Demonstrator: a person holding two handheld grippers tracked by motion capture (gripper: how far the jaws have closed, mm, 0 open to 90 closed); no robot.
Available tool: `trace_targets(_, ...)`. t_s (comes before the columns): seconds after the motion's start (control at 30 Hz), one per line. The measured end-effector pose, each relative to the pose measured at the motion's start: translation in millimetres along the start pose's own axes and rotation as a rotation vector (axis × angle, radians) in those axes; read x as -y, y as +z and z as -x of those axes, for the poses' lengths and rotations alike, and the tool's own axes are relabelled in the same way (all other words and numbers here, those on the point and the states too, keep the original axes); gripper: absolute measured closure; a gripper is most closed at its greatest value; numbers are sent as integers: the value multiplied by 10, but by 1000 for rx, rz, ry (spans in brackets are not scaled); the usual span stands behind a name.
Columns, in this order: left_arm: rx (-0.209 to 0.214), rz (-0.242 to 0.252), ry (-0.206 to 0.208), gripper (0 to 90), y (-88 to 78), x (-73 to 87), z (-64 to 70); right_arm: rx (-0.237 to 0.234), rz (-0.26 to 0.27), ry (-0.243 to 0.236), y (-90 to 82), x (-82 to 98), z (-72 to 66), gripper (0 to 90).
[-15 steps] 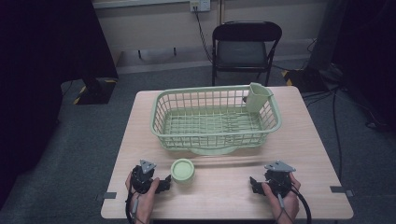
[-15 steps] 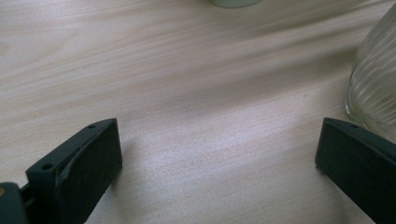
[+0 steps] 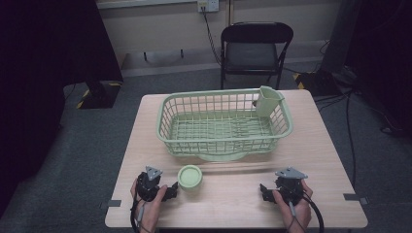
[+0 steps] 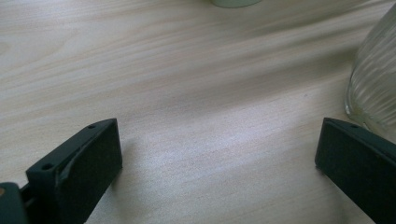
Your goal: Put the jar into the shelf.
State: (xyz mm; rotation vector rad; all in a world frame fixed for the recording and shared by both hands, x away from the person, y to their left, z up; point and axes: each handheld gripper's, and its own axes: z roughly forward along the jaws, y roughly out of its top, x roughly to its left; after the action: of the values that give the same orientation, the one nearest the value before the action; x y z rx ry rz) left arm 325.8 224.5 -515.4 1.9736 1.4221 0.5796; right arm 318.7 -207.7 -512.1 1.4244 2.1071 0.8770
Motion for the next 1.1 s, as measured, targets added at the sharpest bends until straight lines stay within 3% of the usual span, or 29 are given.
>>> trace_targets(0.57, 28, 47, 7, 31, -154, -56, -34, 0, 0, 0, 0, 0, 0, 32)
trace_targets(0.97, 73, 96, 74, 59, -456, -207, 57, 0, 0, 0, 0, 0, 0, 32)
trace_targets(1.1, 108, 134, 99, 63, -613, -280, 102, 0, 0, 0, 0, 0, 0, 32)
